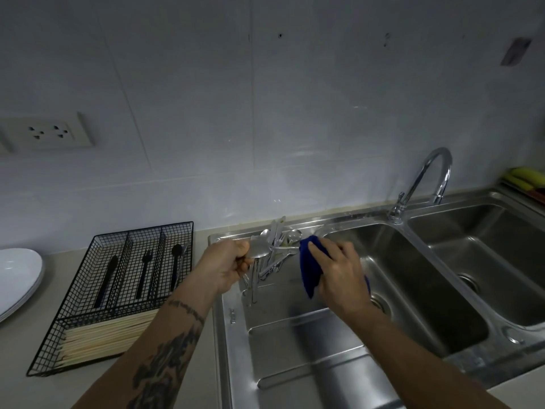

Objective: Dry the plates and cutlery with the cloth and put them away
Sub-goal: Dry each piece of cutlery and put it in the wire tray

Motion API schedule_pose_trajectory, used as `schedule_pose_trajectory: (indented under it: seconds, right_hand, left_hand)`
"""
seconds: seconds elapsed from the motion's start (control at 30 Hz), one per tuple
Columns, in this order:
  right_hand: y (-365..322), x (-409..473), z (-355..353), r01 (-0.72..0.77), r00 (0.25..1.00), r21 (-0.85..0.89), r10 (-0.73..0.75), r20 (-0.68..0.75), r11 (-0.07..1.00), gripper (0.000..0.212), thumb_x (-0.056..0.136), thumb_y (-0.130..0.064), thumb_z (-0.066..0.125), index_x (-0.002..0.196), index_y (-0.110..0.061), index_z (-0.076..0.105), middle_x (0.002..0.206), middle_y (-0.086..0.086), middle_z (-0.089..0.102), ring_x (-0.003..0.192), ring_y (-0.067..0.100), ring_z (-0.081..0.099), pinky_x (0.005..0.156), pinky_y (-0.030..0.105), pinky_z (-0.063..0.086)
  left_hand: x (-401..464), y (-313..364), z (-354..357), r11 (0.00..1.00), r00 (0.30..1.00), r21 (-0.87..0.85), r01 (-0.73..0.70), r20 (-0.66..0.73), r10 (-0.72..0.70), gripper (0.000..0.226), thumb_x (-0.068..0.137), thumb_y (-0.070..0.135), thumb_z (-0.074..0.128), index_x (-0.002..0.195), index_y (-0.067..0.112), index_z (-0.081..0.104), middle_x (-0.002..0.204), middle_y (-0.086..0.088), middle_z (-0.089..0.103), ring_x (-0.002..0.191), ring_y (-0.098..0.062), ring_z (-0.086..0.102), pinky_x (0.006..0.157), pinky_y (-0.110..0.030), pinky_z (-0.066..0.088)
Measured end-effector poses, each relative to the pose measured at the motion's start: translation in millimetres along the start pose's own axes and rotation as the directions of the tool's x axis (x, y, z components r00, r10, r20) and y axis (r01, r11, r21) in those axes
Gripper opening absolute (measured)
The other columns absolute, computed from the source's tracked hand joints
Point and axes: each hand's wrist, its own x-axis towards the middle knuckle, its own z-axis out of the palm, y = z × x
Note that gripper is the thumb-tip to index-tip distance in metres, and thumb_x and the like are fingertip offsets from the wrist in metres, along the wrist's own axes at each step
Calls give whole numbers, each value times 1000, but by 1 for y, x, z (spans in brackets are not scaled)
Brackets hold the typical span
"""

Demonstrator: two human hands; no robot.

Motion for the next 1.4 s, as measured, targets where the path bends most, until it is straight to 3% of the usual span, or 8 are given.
schedule_pose_trajectory:
  seconds: [0.17, 0.47, 0.67, 0.8, 0.97, 1.17, 1.27, 1.4]
  right_hand:
    - [-13, 16, -1, 108, 994, -1, -108, -26, 994, 60, 70, -20, 76, 128, -16, 61, 127, 4, 61, 100, 27, 48, 86, 38, 49]
    - [-14, 33, -8, 34, 998, -46, -37, -57, 998, 50, 60, -9, 77, 109, -11, 70, 98, 5, 70, 86, 27, 54, 76, 36, 50]
    - [-24, 27, -11, -219, 972, 156, 201, 126, 963, 37, 76, -5, 61, 110, -16, 66, 96, 0, 69, 94, 22, 55, 79, 33, 50]
    - [-32, 20, -5, -469, 879, 412, 369, 302, 781, 33, 74, -1, 53, 95, -23, 67, 83, -2, 67, 76, 17, 61, 65, 38, 55]
    - [-43, 6, -5, -546, 826, 522, 316, 467, 656, 24, 82, -3, 53, 82, -22, 68, 71, -2, 66, 68, 18, 62, 63, 39, 53]
    - [-38, 6, -9, -605, 790, 538, 355, 501, 587, 32, 84, 2, 53, 84, -23, 73, 78, -2, 72, 75, 16, 66, 65, 33, 52]
    - [-27, 11, -15, -645, 764, 528, 477, 434, 553, 41, 81, 2, 55, 82, -37, 70, 79, -13, 71, 77, 8, 66, 62, 20, 50]
    - [-15, 27, -29, -617, 776, 541, 557, 297, 571, 46, 77, 4, 52, 106, -26, 71, 92, -7, 70, 86, 13, 65, 73, 20, 51]
  left_hand:
    - [-2, 3, 4, 999, 999, -36, 16, 52, -14, 11, 97, 4, 54, 88, 7, 59, 73, -7, 57, 62, -14, 52, 55, -21, 43]
    - [1, 11, 0, 992, 994, -103, 78, 78, -71, 7, 97, 5, 55, 92, 6, 60, 73, -7, 58, 62, -13, 54, 55, -20, 45]
    - [-1, 10, 14, 981, 982, -184, -53, 167, 85, 29, 98, 28, 56, 105, 1, 67, 86, -9, 70, 77, -20, 64, 64, -29, 55]
    - [1, -13, 31, 983, 989, 113, -144, 62, 137, 11, 96, 8, 56, 99, 6, 67, 87, -10, 67, 77, -22, 62, 68, -30, 55]
    - [4, -34, 43, 910, 969, 334, -245, 125, 215, 15, 92, 9, 61, 83, 16, 71, 71, -2, 64, 65, -12, 57, 60, -22, 47]
    - [10, -30, 47, 835, 949, 458, -305, 78, 304, 22, 96, 14, 50, 81, 18, 67, 85, -4, 71, 82, -23, 69, 74, -35, 55]
    - [13, -23, 45, 741, 924, 575, -348, 79, 373, 20, 100, 15, 43, 93, 12, 62, 84, -4, 67, 75, -23, 67, 66, -33, 51]
    - [17, -20, 40, 609, 904, 693, -385, 152, 399, 23, 101, 13, 39, 87, 10, 57, 77, -4, 59, 60, -14, 50, 54, -24, 42]
